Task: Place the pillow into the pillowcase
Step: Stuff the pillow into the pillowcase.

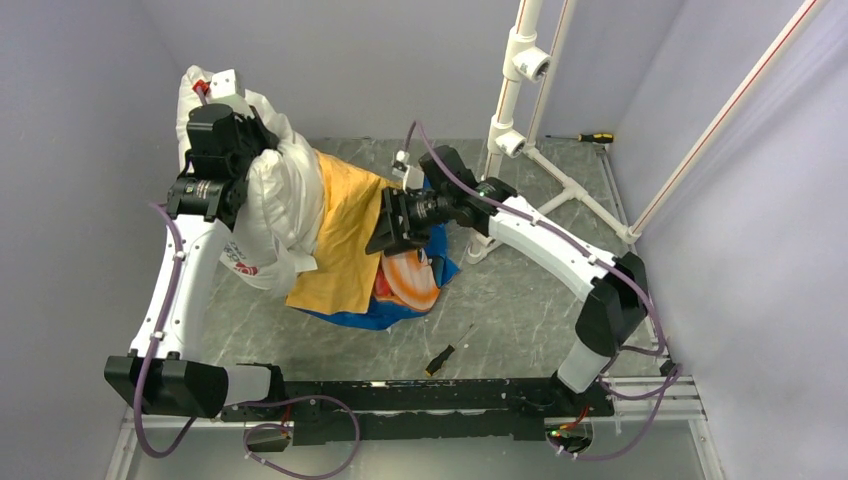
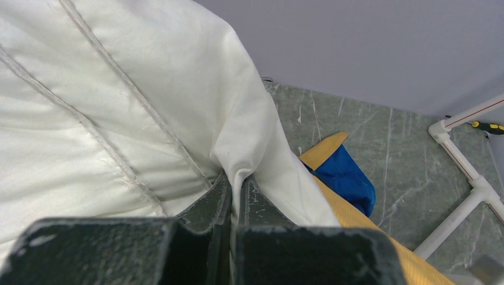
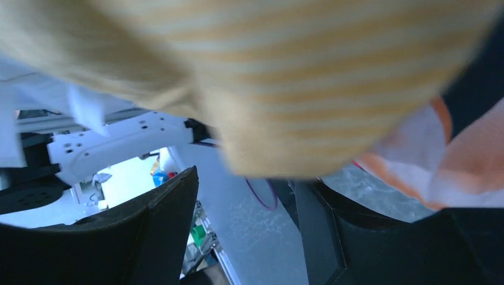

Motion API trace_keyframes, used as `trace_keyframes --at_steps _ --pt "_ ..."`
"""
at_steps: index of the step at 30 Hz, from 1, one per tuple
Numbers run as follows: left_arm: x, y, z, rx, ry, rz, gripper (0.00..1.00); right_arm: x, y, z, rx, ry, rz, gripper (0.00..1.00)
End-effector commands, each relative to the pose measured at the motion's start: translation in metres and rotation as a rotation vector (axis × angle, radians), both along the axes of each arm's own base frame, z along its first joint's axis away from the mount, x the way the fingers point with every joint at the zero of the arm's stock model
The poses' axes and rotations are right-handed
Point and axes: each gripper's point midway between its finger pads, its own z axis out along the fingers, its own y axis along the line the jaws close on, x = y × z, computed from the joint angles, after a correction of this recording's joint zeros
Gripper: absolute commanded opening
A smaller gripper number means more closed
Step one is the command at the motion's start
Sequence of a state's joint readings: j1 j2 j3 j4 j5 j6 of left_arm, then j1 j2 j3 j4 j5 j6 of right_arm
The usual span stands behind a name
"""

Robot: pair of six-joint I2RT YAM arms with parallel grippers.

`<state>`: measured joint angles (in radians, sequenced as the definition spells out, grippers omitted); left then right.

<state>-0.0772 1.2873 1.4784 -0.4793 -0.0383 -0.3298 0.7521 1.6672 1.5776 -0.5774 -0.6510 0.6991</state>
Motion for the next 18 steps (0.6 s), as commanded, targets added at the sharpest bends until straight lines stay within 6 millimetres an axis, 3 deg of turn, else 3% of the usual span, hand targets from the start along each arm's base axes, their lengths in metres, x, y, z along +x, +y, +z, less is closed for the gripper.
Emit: trace_keyframes --at_steps 1,5,6,8,10,14,18 --pt "-0.032 -0.015 -0.084 0.014 0.321 -0.079 0.00 -0.002 0.010 -0.019 0.031 0.019 0.062 0.64" --pt "-0.033 -0.016 -0.085 0.015 0.324 -0.084 0.00 0.012 0.042 -0.020 0.126 0.050 0.096 0.63" --pt "-0.033 -0.016 -0.084 0.016 0.322 -0.085 0.00 0.016 0.052 -0.009 0.176 0.024 0.105 0.58" --pt "-0.033 -0.016 -0.083 0.016 0.322 -0.091 0.00 0.020 0.064 0.019 0.271 -0.003 0.123 0.40" --pt "-0.033 -0.017 -0.084 0.017 0.326 -0.094 0.00 0.017 0.070 0.043 0.331 0.011 0.151 0.01" --pt "-0.032 -0.018 -0.088 0.012 0.331 -0.097 0.00 0.000 0.061 0.090 0.393 -0.022 0.192 0.00" --pt "-0.027 -0.017 -0.081 0.020 0.294 -0.093 0.00 -0.025 0.040 0.184 0.677 -0.162 0.284 0.00"
